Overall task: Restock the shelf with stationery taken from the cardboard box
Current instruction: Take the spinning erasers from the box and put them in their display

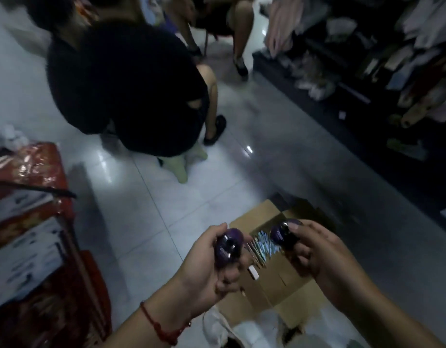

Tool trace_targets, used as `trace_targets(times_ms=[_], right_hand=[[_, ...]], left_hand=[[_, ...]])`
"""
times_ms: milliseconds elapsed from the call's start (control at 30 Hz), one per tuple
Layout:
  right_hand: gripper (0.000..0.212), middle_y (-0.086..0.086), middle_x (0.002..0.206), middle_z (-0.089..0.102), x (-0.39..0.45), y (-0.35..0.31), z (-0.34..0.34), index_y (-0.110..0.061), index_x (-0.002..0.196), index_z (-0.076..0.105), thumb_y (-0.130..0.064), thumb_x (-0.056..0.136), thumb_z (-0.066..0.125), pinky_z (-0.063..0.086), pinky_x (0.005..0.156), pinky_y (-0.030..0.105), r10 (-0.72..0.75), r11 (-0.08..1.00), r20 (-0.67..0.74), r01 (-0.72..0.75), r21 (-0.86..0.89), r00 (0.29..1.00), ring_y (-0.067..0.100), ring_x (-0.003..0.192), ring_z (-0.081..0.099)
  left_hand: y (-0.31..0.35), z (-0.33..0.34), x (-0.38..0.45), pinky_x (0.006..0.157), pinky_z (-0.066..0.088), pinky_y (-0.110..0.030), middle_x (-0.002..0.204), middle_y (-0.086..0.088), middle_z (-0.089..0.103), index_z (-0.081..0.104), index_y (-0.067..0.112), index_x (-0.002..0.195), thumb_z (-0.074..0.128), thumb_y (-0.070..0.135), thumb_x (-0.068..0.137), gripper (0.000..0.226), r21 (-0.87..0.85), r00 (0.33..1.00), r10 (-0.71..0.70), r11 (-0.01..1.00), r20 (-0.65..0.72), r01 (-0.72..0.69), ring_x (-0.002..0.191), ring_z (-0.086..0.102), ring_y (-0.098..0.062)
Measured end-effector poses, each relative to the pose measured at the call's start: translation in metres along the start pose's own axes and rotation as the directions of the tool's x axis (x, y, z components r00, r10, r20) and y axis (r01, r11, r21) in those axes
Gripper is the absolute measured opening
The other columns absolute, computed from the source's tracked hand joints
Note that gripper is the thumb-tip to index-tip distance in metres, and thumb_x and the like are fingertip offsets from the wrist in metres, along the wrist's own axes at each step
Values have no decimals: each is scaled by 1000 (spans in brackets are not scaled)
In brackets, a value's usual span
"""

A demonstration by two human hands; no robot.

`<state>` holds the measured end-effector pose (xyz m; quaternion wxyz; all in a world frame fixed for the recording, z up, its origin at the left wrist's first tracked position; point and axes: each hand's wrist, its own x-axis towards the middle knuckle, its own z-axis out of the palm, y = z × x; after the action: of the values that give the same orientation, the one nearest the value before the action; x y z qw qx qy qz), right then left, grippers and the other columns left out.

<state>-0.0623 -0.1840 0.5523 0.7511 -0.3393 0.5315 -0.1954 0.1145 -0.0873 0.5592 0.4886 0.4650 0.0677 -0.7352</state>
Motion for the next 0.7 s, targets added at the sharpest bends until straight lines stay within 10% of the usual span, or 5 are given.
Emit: trace_targets(times_ms=[167,333,700], right_hand=[[34,16,94,75,-60,-7,52,-4,115,61,-18,85,66,48,70,35,-37,999,125,32,41,991,27,83,72],[39,18,102,73,-87,-3,67,-10,108,65,-30,76,69,45,61,26,42,998,301,-29,-46,953,20,77,66],[34,3,72,60,-119,27,87,-13,109,74,-29,80,65,44,48,21,463,877,545,-271,-397,699,12,59,51]], left_hand=[[6,-7,-72,33,21,-13,65,-9,51,64,2,104,35,35,99,44,62,989,126,991,-71,-122,38,30,-10],[-24,-5,-107,35,33,-18,83,-11,69,63,8,118,40,38,102,41,33,953,259,966,-159,-257,45,43,-12],[-141,-31,-192,42,40,-26,86,-22,69,58,13,118,50,4,96,26,-68,681,488,784,-546,-617,49,51,-23]])
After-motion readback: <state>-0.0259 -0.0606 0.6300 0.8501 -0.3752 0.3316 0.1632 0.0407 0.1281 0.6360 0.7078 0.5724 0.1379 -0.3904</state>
